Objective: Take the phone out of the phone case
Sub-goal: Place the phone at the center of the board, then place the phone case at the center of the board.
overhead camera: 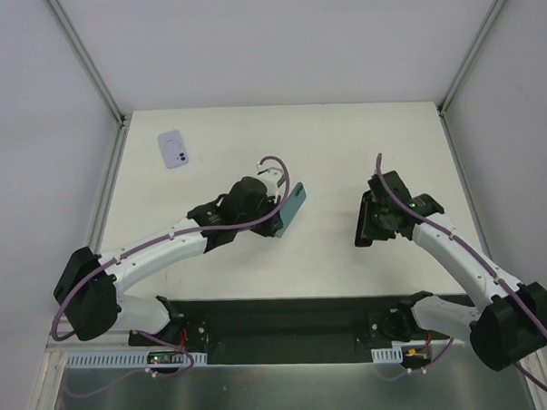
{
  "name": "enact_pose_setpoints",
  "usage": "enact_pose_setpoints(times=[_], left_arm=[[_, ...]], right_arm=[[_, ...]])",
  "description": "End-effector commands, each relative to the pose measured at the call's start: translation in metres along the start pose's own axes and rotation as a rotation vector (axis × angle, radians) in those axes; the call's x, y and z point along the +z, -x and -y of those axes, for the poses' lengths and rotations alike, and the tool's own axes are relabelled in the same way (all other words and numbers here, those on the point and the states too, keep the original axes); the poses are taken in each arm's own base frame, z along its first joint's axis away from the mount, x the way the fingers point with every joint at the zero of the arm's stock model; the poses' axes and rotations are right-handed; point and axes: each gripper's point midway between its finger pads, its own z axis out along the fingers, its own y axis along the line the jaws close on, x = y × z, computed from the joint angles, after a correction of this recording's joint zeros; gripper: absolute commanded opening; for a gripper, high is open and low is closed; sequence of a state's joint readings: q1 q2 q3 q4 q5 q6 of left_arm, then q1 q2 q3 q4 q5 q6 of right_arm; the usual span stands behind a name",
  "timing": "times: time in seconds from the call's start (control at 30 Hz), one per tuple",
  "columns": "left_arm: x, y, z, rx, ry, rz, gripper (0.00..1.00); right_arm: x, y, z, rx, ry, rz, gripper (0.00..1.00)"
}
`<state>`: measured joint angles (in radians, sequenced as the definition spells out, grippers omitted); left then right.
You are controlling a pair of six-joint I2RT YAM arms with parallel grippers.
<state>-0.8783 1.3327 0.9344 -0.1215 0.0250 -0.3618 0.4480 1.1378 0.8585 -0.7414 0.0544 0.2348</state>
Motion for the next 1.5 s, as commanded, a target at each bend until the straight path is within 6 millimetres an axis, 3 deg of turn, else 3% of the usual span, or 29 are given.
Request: enact_pose_setpoints(times=[0.0,0.17,0.23,0.27,0.33,0.53,0.67,0.7,0.77,0.93,1.1,1.27,1.4,1.47], left_arm=[[-0.022,0.034,0.001,-0.081,0.003,0.059,0.0],[-0.02,0.052,-0.002,-0.092,0.029,0.055,0.0],[-0.012,0.046,-0.013,-0.132,0.08,0.016,0.0],[-0.012,0.054,-0.019,-0.149,0.119,0.023,0.0],[-0.01,0.047,-0.053,-0.168,0.312,-0.01,0.0],[-0.023,0.093,-0.116,0.036,0.729,0.042,0.0],[-0.022,0.11,-0.152,0.238,0.983,-0.021,0.0],[-0.013,0.104,-0.162,0.284,1.044,-0.064,0.0],[-0.019,0.108,-0.176,0.352,1.172,-0.084,0.0],[-0.004,0.08,-0.214,0.368,1.282,-0.196,0.0],[0.023,0.046,-0.232,0.275,1.209,-0.295,0.0],[0.037,0.04,-0.243,0.266,1.188,-0.339,0.0],[0.057,0.031,-0.265,0.257,1.185,-0.399,0.0],[0.064,0.036,-0.266,0.248,1.158,-0.398,0.0]], right_arm=[[-0.013,0.023,0.027,0.095,-0.061,0.121,0.01],[-0.025,0.046,0.03,0.193,0.025,0.235,0.02],[-0.024,0.044,0.03,0.233,0.056,0.245,0.01],[-0.023,0.044,0.031,0.26,0.081,0.246,0.01],[-0.016,0.036,0.035,0.298,0.096,0.213,0.01],[-0.003,0.022,0.047,0.358,0.087,0.154,0.02],[-0.002,0.02,0.047,0.365,0.093,0.145,0.01],[-0.002,0.02,0.047,0.363,0.094,0.144,0.01],[-0.001,0.018,0.048,0.366,0.088,0.135,0.02],[0.004,0.012,0.05,0.369,0.078,0.11,0.01],[0.008,0.005,0.052,0.369,0.069,0.089,0.01],[0.01,0.002,0.052,0.372,0.07,0.085,0.01],[0.011,0.001,0.053,0.38,0.065,0.077,0.01],[0.01,0.0,0.054,0.377,0.057,0.08,0.02]])
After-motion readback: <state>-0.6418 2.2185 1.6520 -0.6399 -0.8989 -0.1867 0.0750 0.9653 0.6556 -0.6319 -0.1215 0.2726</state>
